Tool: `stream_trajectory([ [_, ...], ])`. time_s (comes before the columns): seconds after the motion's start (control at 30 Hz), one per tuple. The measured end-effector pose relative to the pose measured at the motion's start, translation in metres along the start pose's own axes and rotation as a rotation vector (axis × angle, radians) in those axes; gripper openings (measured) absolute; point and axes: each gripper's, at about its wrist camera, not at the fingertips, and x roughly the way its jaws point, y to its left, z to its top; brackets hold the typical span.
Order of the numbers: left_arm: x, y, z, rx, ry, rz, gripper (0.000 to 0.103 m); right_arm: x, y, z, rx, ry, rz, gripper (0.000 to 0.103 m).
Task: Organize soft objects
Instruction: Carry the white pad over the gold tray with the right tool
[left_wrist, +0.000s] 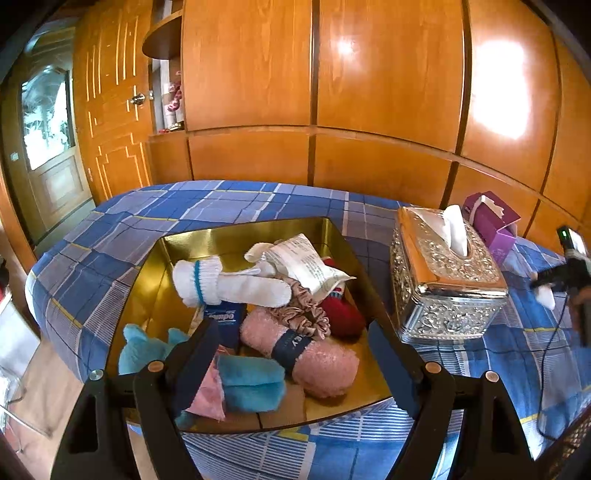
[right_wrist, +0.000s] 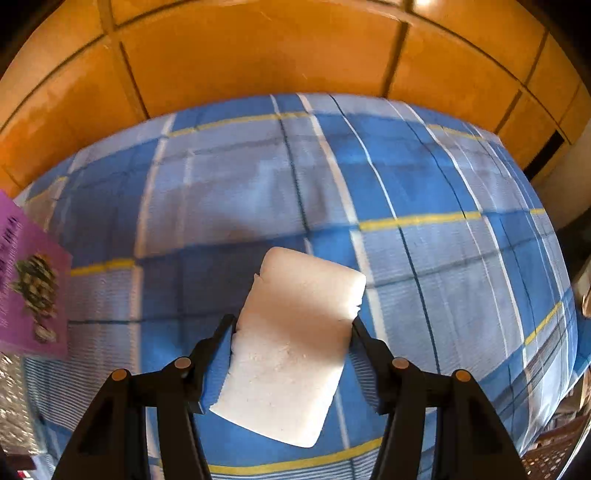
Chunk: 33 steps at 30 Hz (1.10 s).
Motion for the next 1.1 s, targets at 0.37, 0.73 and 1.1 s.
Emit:
stream_trajectory([
  [0.37,0.004,0.000,-0.002,0.009,0.006,-0.005,0.083,-0.068,0.065,0.054,-0.144,-0.166,0.082,0.059],
  [0.73,0.006,0.006,-0.003,-0.010,0.010,-0.006,0.083,-0.156,0.193,0.063,-0.446,-0.345,0.284,0.059],
  [1.1,-0.011,0.048,0.010,-0.094,-0.043,0.103,0.083,-0.177,0.330,-0.052,-0.797,-0.205,0.563,0.060],
])
